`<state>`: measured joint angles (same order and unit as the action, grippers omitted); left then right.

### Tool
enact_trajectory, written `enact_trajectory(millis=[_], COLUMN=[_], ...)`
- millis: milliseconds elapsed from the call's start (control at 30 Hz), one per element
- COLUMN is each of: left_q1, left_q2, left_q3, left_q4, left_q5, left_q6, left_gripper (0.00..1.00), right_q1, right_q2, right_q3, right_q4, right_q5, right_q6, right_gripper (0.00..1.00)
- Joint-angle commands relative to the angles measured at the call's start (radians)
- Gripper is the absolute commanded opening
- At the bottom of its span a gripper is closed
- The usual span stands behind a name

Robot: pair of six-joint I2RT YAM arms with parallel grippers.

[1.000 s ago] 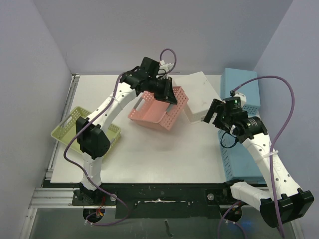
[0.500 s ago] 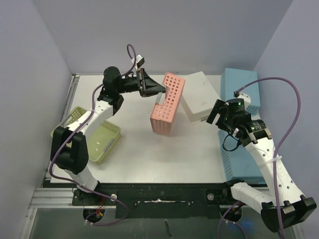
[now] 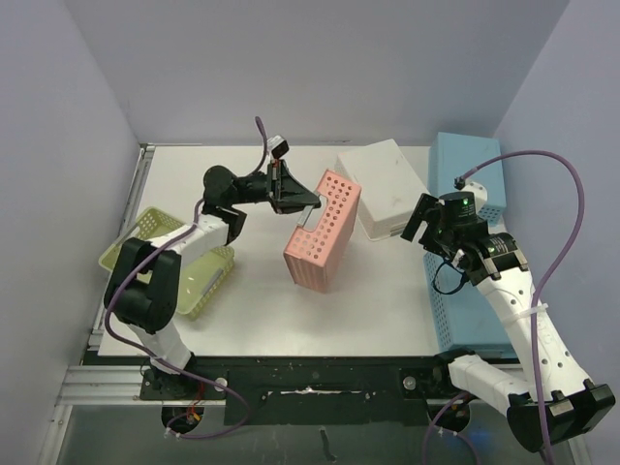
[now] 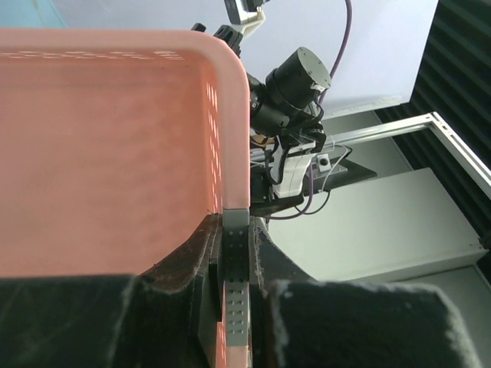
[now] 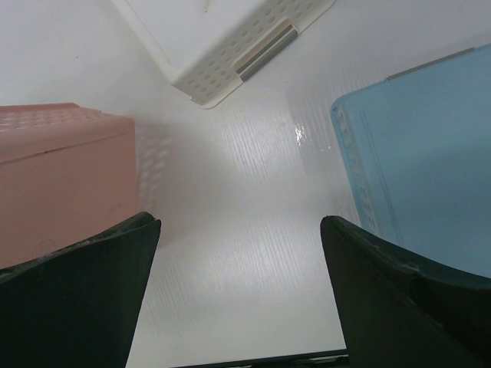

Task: Turn the large container upside down

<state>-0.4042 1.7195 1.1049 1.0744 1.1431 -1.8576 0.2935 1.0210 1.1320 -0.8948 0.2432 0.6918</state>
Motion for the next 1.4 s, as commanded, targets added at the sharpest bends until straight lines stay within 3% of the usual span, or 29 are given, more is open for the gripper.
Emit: enact_trajectory(millis=[0, 133, 300, 500, 767, 1167, 1367], left_q1=[-0.011, 0.013, 0.081, 0.141, 0.169, 0.15, 0.101], left_q2=[0.011, 0.003, -0.012, -0.019, -0.046, -0.084, -0.054], left_q3=[0.01, 0.007, -0.022, -0.061, -0.037, 0.116, 0.281], left_q4=[0.192, 0.098, -0.056, -0.093, -0.295, -0.961, -1.459], left_q5=[0.009, 0.028, 0.059, 0.077, 0.065, -0.031, -0.257], left_q6=[-0.061, 0.022, 0.153, 0.193, 0.36, 0.855, 1.24], left_gripper=[0.04, 0.36, 0.45, 0.48, 0.48, 0.48, 0.48], right_q1=[-0.007, -0.007, -0.007, -0.008, -0.007, -0.008, -0.003], right_q2=[-0.019, -0.018, -0.021, -0.025, -0.022, -0.008, 0.02], right_q3=[0.005, 0.008, 0.006, -0.001, -0.03, -0.063, -0.08], right_q4=[0.024, 0.028, 0.024, 0.025, 0.054, 0.083, 0.117], right_q5=[0.021, 0.021, 0.024, 0.026, -0.011, -0.036, -0.092], right_q6=[0.012, 0.012, 0.011, 0.009, 0.014, 0.021, 0.017], right_gripper=[0.89, 0.89, 0.89, 0.89, 0.89, 0.89, 0.89])
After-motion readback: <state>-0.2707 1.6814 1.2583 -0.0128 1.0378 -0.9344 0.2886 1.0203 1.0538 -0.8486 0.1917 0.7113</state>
